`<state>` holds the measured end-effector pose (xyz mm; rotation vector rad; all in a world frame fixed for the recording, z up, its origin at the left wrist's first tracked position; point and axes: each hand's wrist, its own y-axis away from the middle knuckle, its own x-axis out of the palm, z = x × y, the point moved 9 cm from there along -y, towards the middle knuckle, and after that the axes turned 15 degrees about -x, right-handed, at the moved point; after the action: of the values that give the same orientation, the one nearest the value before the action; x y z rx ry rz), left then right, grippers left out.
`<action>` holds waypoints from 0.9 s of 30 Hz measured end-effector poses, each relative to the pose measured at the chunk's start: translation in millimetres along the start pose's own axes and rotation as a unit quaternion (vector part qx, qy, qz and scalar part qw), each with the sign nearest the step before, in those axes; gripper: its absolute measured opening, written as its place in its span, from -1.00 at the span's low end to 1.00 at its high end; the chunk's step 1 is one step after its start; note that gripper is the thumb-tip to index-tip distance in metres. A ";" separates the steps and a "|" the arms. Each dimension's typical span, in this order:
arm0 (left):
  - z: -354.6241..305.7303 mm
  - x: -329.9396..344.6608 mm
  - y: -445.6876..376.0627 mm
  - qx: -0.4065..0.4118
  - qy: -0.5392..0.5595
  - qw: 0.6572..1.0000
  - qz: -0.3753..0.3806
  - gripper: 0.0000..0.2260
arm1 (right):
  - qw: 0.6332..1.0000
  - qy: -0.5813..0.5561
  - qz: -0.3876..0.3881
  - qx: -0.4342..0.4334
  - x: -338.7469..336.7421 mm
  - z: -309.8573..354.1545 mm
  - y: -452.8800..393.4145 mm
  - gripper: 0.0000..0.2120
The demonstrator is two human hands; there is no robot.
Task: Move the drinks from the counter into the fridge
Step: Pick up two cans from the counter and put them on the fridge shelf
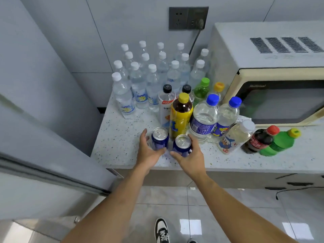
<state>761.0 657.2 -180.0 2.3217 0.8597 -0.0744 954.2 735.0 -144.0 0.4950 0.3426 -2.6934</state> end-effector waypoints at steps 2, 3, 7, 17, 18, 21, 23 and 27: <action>-3.9 -0.8 -3.3 0.007 -0.006 1.000 0.005 -0.06 | 1.000 0.000 0.006 0.004 0.9 -1.3 -3.6 -0.19; -6.0 0.1 -5.2 0.012 -0.011 1.000 0.012 -0.08 | 1.000 -0.001 0.009 0.008 1.3 -3.1 -5.0 -0.21; -10.8 7.9 -7.0 0.021 -0.038 0.999 0.015 -0.23 | 1.000 0.008 0.022 0.017 2.7 -8.6 -7.1 -0.30; 14.3 -10.7 54.1 0.027 0.001 0.999 -0.036 -0.40 | 0.999 -0.018 0.045 -0.008 -18.2 -7.7 9.0 -0.36; 20.8 -11.5 66.0 0.023 0.016 0.999 -0.027 -0.42 | 0.998 -0.032 0.044 -0.010 -21.8 -6.4 12.8 -0.38; 42.1 -13.1 104.1 0.013 0.072 0.997 0.015 -0.49 | 0.995 -0.085 0.050 -0.015 -27.6 -0.3 28.5 -0.39; 58.5 -18.1 130.3 0.015 0.104 0.994 0.022 -0.50 | 0.992 -0.108 0.059 -0.035 -27.2 6.3 42.4 -0.39; 104.2 -47.0 177.3 0.002 0.177 0.984 -0.037 -0.41 | 0.980 -0.156 0.105 -0.066 -7.8 21.0 74.1 -0.42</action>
<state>847.7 467.2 -150.3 2.3426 1.1176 0.3142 984.9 664.6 -134.3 0.0619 0.3549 -2.4700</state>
